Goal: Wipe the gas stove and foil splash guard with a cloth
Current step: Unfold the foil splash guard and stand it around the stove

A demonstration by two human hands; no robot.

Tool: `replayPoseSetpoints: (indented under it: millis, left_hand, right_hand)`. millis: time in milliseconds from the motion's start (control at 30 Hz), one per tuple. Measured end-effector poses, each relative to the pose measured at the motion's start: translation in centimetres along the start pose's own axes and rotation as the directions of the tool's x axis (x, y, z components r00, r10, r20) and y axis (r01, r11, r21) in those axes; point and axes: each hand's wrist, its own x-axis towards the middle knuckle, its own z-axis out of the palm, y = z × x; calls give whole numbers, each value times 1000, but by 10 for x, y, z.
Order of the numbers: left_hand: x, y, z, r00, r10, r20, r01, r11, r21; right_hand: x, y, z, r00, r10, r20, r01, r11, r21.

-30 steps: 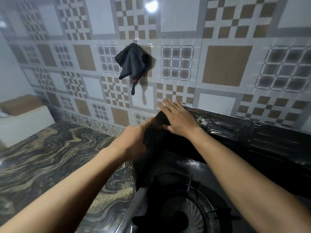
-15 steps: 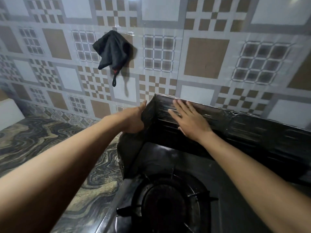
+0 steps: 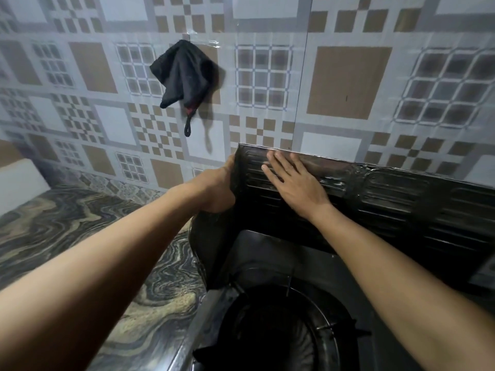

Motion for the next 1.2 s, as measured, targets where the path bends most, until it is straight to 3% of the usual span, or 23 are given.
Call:
replayPoseSetpoints:
  millis: [167, 333, 600, 700, 767, 867, 933, 1000, 1100, 1200]
  left_hand:
    - [4, 2, 4, 999, 19, -43, -19, 1000, -8]
    - [2, 7, 6, 992, 104, -75, -104, 995, 10]
    - [-2, 16, 1, 995, 80, -66, -66, 979, 191]
    - [-3, 42, 5, 995, -77, -62, 95, 920, 380]
    - [-2, 67, 18, 992, -58, -112, 104, 876, 471]
    - [8, 107, 53, 984, 37, -174, 9, 966, 260]
    - [20, 132, 79, 995, -35, -91, 35, 999, -4]
    - [32, 148, 100, 993, -115, 24, 117, 965, -234]
    - [47, 147, 121, 985, -173, -16, 154, 913, -379]
    - [53, 137, 125, 973, -200, -113, 131, 887, -442]
  right_hand:
    - [-6, 2, 5, 995, 84, 62, -82, 996, -35]
    - [-6, 4, 5, 996, 57, 69, -54, 997, -50]
    - [-24, 13, -26, 1000, 7, 11, -10, 978, 210]
    - [-63, 30, -38, 991, 117, 63, -126, 978, 164]
    - [-96, 40, -42, 953, 257, 162, -271, 960, 75]
    - [-140, 55, -45, 824, 469, 317, -488, 872, -22]
    - [-160, 63, -41, 718, 549, 428, -582, 811, -63]
    - [-172, 67, -32, 660, 584, 472, -645, 763, -43]
    - [-177, 60, -23, 668, 586, 459, -680, 731, 56]
    - [-175, 55, -24, 755, 556, 347, -611, 789, 65]
